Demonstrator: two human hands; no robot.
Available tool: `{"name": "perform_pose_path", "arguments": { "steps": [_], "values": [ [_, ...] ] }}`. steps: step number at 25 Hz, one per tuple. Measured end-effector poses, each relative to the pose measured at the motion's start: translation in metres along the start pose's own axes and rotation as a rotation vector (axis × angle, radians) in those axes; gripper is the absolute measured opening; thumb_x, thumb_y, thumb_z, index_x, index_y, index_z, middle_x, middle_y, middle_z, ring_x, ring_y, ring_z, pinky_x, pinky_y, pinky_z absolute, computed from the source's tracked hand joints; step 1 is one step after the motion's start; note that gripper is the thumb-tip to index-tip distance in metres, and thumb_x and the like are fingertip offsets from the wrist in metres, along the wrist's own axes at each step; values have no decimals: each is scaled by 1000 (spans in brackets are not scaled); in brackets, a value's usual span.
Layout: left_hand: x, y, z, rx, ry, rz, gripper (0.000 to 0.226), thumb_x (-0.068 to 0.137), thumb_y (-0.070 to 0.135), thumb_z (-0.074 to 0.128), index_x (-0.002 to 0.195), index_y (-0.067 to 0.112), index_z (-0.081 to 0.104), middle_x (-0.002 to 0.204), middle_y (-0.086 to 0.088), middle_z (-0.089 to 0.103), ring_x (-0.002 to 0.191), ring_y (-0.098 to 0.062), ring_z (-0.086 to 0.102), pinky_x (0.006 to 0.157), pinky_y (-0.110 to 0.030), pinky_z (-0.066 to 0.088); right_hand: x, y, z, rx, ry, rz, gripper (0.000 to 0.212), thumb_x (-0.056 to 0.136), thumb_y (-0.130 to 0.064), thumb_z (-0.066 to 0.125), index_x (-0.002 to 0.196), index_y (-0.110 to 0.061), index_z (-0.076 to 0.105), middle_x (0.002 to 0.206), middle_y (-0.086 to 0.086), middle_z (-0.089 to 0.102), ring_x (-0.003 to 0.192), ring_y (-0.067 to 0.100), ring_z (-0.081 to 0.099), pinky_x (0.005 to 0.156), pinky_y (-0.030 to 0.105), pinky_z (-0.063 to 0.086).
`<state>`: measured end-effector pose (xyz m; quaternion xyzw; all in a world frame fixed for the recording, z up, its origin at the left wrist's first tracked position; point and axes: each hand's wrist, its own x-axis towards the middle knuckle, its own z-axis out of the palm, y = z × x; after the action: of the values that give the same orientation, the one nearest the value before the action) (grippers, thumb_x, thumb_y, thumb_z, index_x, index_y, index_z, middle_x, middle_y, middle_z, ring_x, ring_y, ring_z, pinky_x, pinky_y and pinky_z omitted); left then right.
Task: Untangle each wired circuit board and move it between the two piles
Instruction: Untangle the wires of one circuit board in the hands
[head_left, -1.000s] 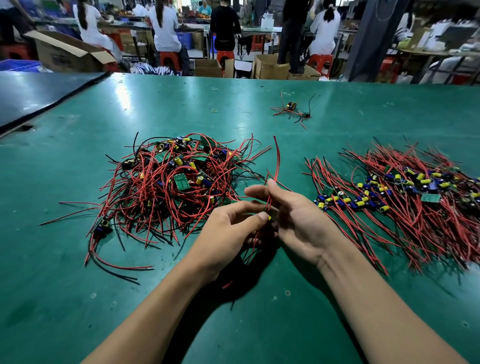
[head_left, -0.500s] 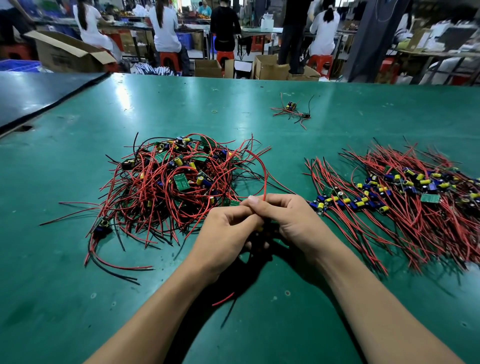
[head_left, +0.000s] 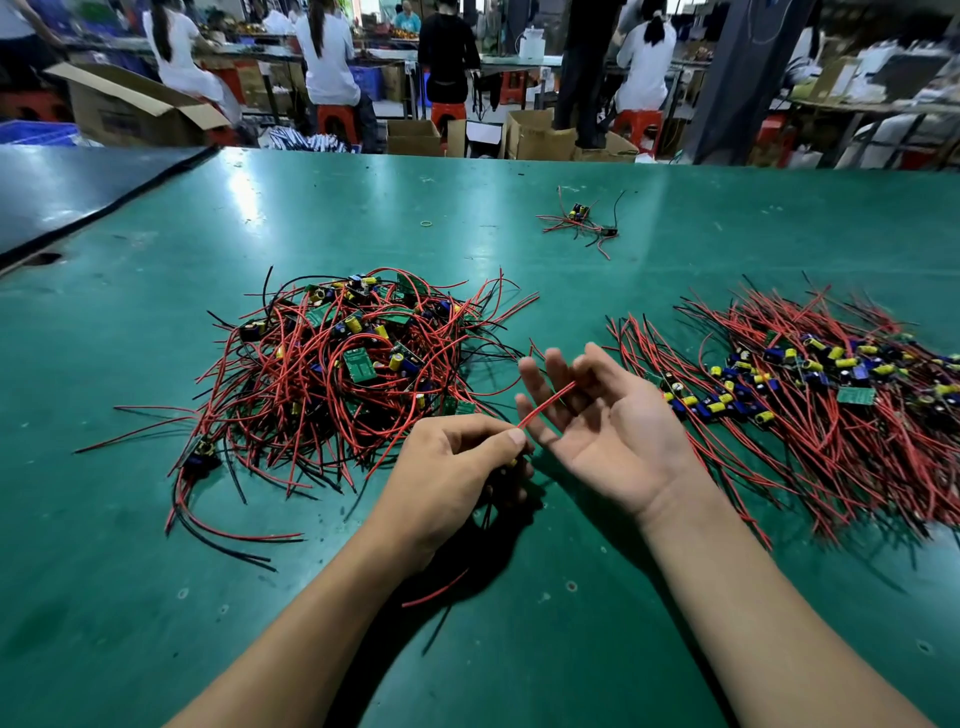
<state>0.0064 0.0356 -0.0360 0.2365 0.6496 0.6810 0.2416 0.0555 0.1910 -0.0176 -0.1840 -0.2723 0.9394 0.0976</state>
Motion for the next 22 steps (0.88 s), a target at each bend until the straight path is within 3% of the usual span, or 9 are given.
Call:
{"name": "perform_pose_path", "arguments": {
  "steps": [2,5,9,13,16,19,22],
  "values": [
    [0,0,0,-10,0,4,16,92,7,63,81,3,74,70,-17,70,57,-25,63,56,-30,52,-2,-2,-1,83,-89,48,47,100,-27,51,57,-15,65,93,5,78,105,27,73,88,45,55],
    [0,-1,0,10,10,12,15,93,8,62,85,7,75,70,-14,70,59,-22,64,59,-31,51,-1,2,2,-41,-138,-6,46,101,-36,49,67,-16,74,101,4,78,104,23,73,91,41,54],
    [-1,0,1,66,0,41,16,94,17,62,89,13,76,65,-6,70,56,-16,62,57,-26,48,0,15,2,-492,-132,-126,38,85,-49,63,88,-16,79,100,4,76,87,17,74,69,28,58],
    [0,1,0,-69,-3,-49,20,95,15,59,85,7,75,64,-12,67,54,-23,58,54,-28,48,-3,27,-4,-707,-179,-122,33,87,-38,74,100,-8,76,83,17,67,53,24,58,49,29,52],
    [1,4,-4,-183,-37,-146,21,94,15,60,80,6,73,64,-13,63,54,-22,54,54,-27,43,-1,24,-7,-728,-119,-224,35,83,-36,78,101,-6,76,74,15,65,53,22,61,51,28,54],
    [0,7,-5,-183,-78,-166,23,93,17,61,75,10,72,61,-12,61,48,-19,51,49,-22,43,8,18,-12,-799,48,-445,36,77,-39,79,96,-9,78,75,14,73,62,18,63,62,28,54],
    [-1,8,-5,-147,-90,-156,22,92,18,62,74,9,72,60,-11,61,48,-19,52,49,-23,43,14,10,-19,-894,227,-673,25,86,-36,76,88,-11,77,66,6,72,55,8,62,54,19,47]
  ]
}}
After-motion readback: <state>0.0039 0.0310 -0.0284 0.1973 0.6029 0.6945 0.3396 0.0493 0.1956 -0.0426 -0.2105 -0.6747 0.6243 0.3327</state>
